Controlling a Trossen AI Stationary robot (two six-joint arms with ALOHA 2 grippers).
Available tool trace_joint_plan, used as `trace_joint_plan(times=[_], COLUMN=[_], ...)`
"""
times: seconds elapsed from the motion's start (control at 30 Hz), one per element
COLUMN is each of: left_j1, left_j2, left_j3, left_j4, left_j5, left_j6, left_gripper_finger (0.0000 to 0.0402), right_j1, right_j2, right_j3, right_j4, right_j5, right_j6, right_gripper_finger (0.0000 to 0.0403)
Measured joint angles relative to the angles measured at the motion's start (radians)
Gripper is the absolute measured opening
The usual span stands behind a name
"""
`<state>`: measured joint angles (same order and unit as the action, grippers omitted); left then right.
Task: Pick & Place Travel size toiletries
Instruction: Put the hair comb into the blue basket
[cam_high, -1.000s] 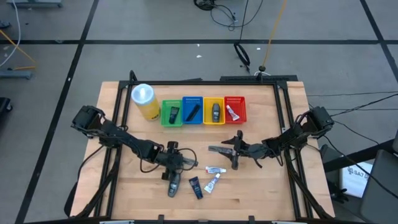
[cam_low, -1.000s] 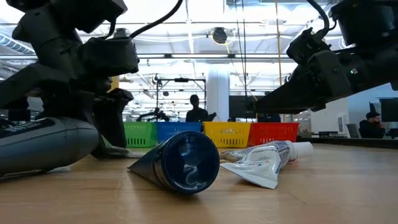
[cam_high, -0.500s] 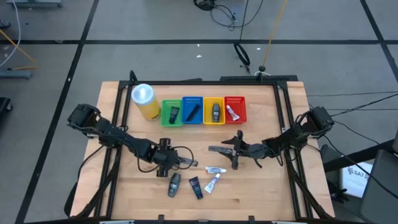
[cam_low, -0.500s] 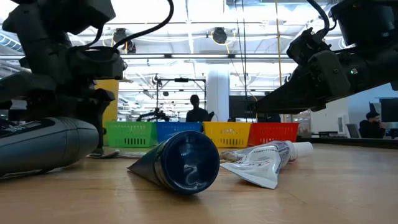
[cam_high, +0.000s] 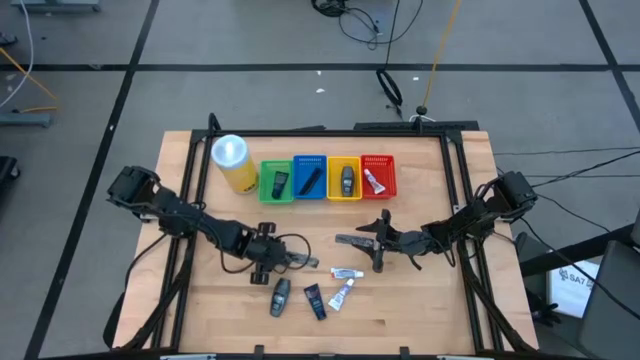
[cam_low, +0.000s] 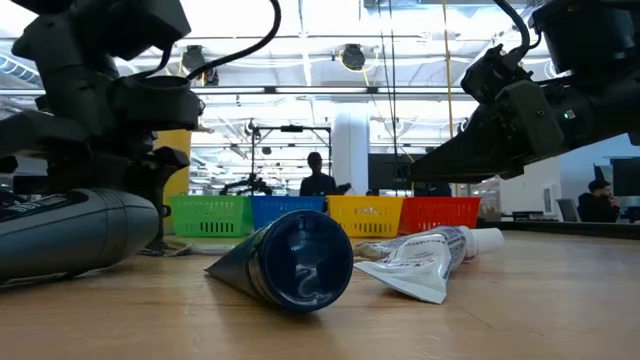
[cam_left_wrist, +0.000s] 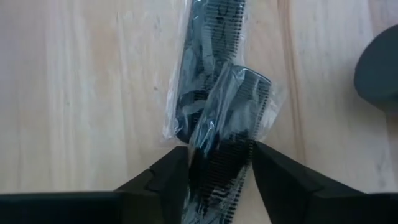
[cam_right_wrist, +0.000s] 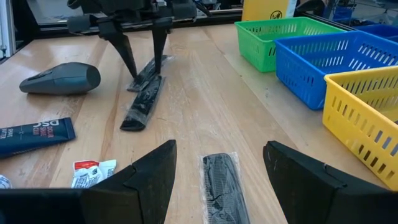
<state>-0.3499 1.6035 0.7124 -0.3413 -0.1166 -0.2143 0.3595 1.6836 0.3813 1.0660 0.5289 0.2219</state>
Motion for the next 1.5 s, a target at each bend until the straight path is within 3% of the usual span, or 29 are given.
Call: trace_joint_plan(times=[0.23, 0.53, 0.8, 1.0, 1.1, 1.27, 1.5], left_j1=[0.063, 0.095, 0.165, 0.219, 0.21, 0.169, 0.084], left_j2=[-0.001, -0.083, -0.126, -0.139, -0.138, -0.137, -0.137], left_j3=[0.0, 0.083, 0.143, 0.141, 0.141, 0.139, 0.005], left_j4=[0.042, 0.027, 0.295, 0.07, -0.059, -0.201, -0.15], left_j5=[0.072, 0.085, -0.057, 0.081, 0.132, 0.143, 0.065], left_j6=[0.055, 0.068, 0.161, 0.272, 0.275, 0.178, 0.042], left_gripper_finger=[0.0125, 0.0119, 0.0099, 0.0097, 0.0118, 0.0193, 0.0276], right_j1=[0.0, 0.0, 0.0, 0.0, 0.0, 0.0, 0.0], right_j2=[0.0, 0.0, 0.0, 0.0, 0.0, 0.0, 0.0], right_j3=[0.0, 0.0, 0.0, 0.0, 0.0, 0.0, 0.0], right_j4=[0.003, 0.002, -0.001, -0.003, -0.003, -0.002, -0.002], right_j5=[-0.001, -0.001, -0.001, -0.001, -0.001, -0.001, -0.001], right_j6=[0.001, -0.002, -0.001, 0.001, 0.001, 0.001, 0.001], right_gripper_finger=[0.0235, 0.0235, 0.0235, 0.0235, 0.0235, 0.0235, 0.0235])
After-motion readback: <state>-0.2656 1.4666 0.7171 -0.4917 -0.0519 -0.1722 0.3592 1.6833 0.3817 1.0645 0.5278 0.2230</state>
